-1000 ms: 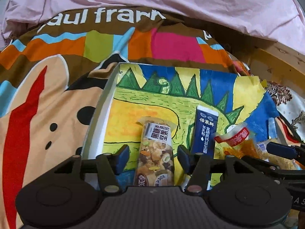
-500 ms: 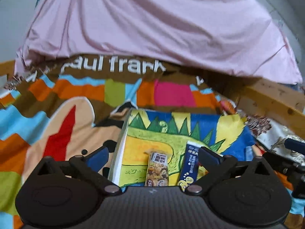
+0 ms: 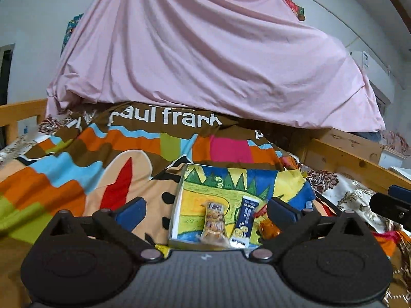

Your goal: Organize snacks

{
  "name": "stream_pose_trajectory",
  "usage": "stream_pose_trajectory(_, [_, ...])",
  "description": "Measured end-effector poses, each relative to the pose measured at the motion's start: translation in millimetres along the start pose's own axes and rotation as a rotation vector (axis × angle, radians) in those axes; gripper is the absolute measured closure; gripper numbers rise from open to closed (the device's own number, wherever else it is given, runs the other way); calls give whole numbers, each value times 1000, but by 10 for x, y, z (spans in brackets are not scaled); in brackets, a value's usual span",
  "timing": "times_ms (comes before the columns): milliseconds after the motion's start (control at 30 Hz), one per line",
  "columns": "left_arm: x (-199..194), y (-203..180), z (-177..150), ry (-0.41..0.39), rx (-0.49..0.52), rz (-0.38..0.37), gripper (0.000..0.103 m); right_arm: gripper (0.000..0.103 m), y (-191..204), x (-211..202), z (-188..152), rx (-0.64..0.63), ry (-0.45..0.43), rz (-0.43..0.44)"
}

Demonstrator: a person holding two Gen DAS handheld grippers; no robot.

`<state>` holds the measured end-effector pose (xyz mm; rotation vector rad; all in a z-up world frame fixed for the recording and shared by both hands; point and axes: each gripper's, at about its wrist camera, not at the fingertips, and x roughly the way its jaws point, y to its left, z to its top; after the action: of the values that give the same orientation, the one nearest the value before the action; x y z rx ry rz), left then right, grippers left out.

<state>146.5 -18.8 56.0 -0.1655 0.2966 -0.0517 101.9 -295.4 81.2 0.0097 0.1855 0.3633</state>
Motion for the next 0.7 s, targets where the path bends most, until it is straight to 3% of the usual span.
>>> stream_pose_trajectory(333, [-634, 74, -253, 26, 14, 12, 0, 1, 202, -475, -128, -35, 38, 20])
stream_pose_trajectory(700, [-985, 134, -421, 65, 29, 3, 0, 1, 412, -675, -336, -51, 121, 23])
